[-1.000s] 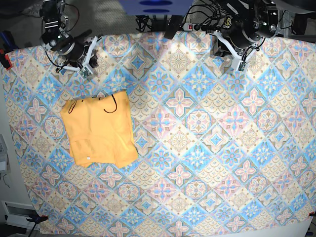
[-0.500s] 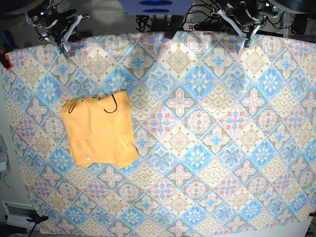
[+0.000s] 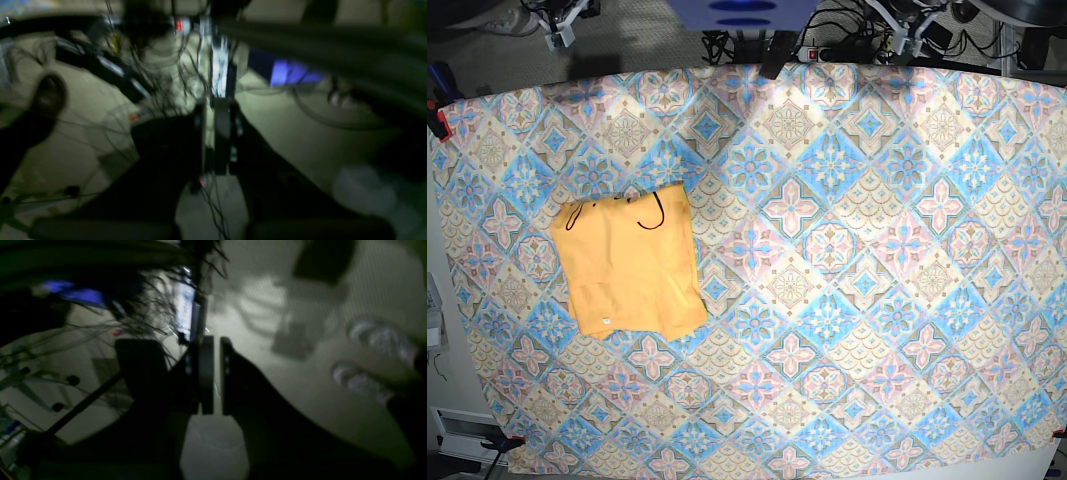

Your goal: Fold the T-shirt properly

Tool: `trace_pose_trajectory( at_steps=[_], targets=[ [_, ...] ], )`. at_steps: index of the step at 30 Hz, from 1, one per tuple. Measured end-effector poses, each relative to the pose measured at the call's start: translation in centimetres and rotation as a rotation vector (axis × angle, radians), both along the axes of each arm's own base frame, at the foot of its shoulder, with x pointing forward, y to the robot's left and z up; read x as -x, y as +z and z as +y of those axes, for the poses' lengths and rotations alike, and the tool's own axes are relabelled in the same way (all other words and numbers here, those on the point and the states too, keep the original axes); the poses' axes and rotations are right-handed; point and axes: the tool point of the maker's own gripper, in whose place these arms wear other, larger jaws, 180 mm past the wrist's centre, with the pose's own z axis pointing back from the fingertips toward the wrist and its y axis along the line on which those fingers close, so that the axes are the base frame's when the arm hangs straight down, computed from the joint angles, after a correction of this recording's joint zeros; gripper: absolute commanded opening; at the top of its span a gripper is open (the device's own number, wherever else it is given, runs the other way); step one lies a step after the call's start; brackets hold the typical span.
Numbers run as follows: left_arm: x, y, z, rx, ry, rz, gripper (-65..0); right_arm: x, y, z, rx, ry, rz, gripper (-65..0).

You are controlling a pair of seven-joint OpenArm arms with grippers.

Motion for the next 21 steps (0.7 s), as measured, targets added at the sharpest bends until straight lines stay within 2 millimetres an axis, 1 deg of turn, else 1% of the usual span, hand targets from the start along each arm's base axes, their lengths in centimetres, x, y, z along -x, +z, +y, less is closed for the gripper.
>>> trace_pose_trajectory(
  at_steps=[2,3,4,5,7,10,14,16,19,21],
  targets=[
    [1.0,-1.8,-1.2,0.018,-0.015,0.024,-61.5,0.2,-1.3,-0.2,-0.009,-0.055,-0.001,-61.6],
    [1.3,-2.6,-1.4,0.023,-0.007,0.033,-61.5,0.4,-1.9,-0.1,-0.020,-0.080,0.001,-61.6],
    [1.2,-3.4,-1.2,0.019,-0.001,0.039,-61.5,0.2,-2.6,0.0,-0.035,-0.109,-0.007,-61.6],
    [1.4,-4.3,-1.0,0.011,0.004,0.053,-61.5,0.5,-3.3,-0.1,-0.037,-0.127,0.004,-61.6],
    [1.6,-5.7,-0.1,-0.003,0.030,0.067,-61.5,1.4,-4.8,0.2,-0.043,-0.163,0.034,-61.6],
    [1.8,-6.9,0.4,-0.010,0.053,0.069,-61.5,2.3,-6.4,2.2,-0.093,-0.196,0.043,-61.6],
    [1.7,-8.4,0.2,-0.036,-0.024,0.101,-61.5,2.9,-8.1,4.2,-0.132,-0.204,0.051,-61.6],
    [1.8,-9.4,-0.7,-0.027,-0.078,0.131,-61.5,2.9,-8.7,5.2,-0.147,-0.220,0.042,-61.6],
    [1.9,-10.6,-2.9,0.015,-0.130,0.140,-61.5,2.9,-9.2,8.0,-0.186,-0.257,0.020,-61.6],
    [2.0,-11.5,-3.7,0.030,-0.132,0.137,-61.5,3.1,-9.4,9.5,-0.214,-0.267,0.030,-61.6]
  ],
)
